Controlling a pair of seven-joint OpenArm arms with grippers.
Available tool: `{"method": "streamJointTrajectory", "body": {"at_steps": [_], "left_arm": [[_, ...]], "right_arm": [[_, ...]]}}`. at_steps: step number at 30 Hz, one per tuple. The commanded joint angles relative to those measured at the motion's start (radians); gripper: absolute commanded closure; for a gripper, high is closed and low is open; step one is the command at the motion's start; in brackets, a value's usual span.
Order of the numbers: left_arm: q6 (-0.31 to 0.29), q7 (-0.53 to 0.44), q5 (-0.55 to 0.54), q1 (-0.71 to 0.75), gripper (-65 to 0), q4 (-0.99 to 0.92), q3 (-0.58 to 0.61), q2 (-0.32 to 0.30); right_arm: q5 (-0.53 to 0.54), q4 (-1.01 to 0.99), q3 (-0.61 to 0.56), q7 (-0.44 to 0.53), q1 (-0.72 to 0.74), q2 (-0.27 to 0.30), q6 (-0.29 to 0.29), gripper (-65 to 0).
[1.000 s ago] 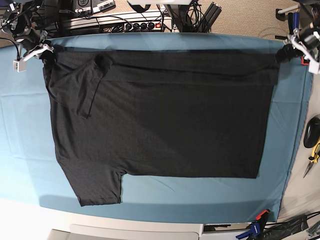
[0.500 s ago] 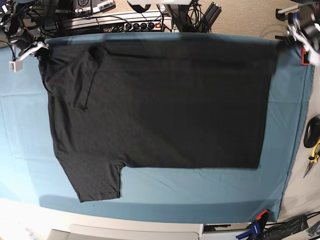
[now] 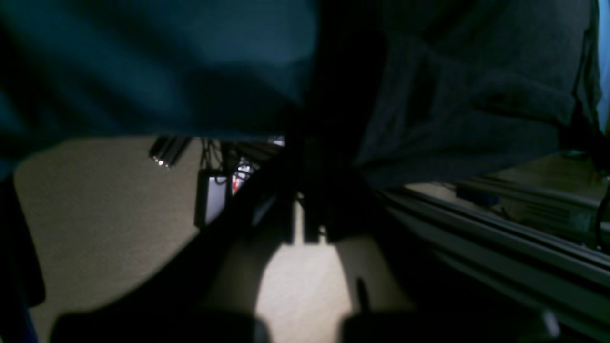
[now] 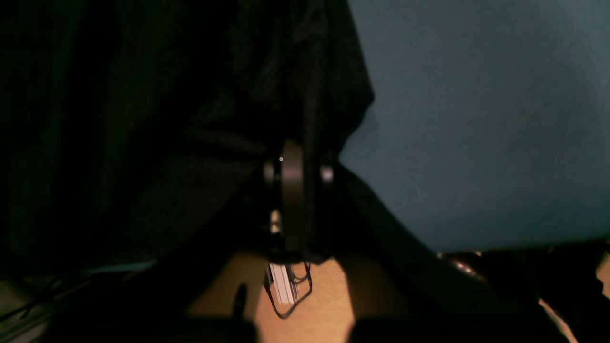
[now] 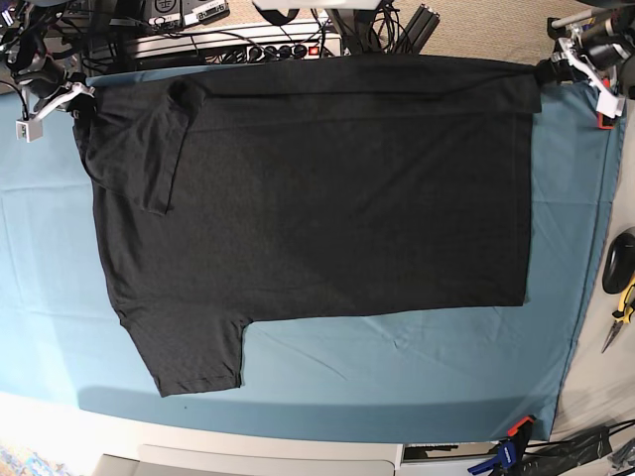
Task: Fold the T-shirt properly
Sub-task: 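Pull the folded edge back toward the arms with both grippers, then open both grippers, release the shoulder edge and raise the arms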
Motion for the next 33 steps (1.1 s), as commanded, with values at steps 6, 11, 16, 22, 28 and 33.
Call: {"method": "streamJointTrajectory", "body": {"at_steps": [6, 11, 16, 22, 28, 33], "left_arm": [[-0.004, -0.015, -0.015, -0.001, 0.0, 0.012, -0.01, -0.017], [-0.005, -0.011, -0.015, -0.001, 0.0, 0.012, -0.01, -0.017], [-0.052, 0.002, -0.016, 0.002, -6.3, 0.012, -0.01, -0.02], [-0.056, 0.003, -0.014, 0.008, -26.1, 0.012, -0.01, -0.035], [-0.064, -0.013, -0.014, 0.007, -26.1, 0.013, -0.057, -0.053], [-0.082, -0.031, -0.015, 0.007, -26.1, 0.022, -0.17, -0.073]], "right_arm": [[-0.01, 0.007, 0.008, -0.005, -0.006, -0.025, -0.004, 0.0], [-0.022, 0.007, 0.008, -0.005, -0.006, -0.031, -0.004, 0.0], [-0.041, 0.007, 0.008, -0.001, -0.006, -0.031, -0.003, -11.9], [-0.078, 0.007, 0.008, 0.046, -0.005, -0.026, -0.004, -21.7], [-0.144, 0.007, 0.01, 0.088, -0.002, -0.026, -0.004, -21.7], [-0.149, 0.007, 0.056, 0.111, 0.013, -0.026, -0.004, -21.7]]}}
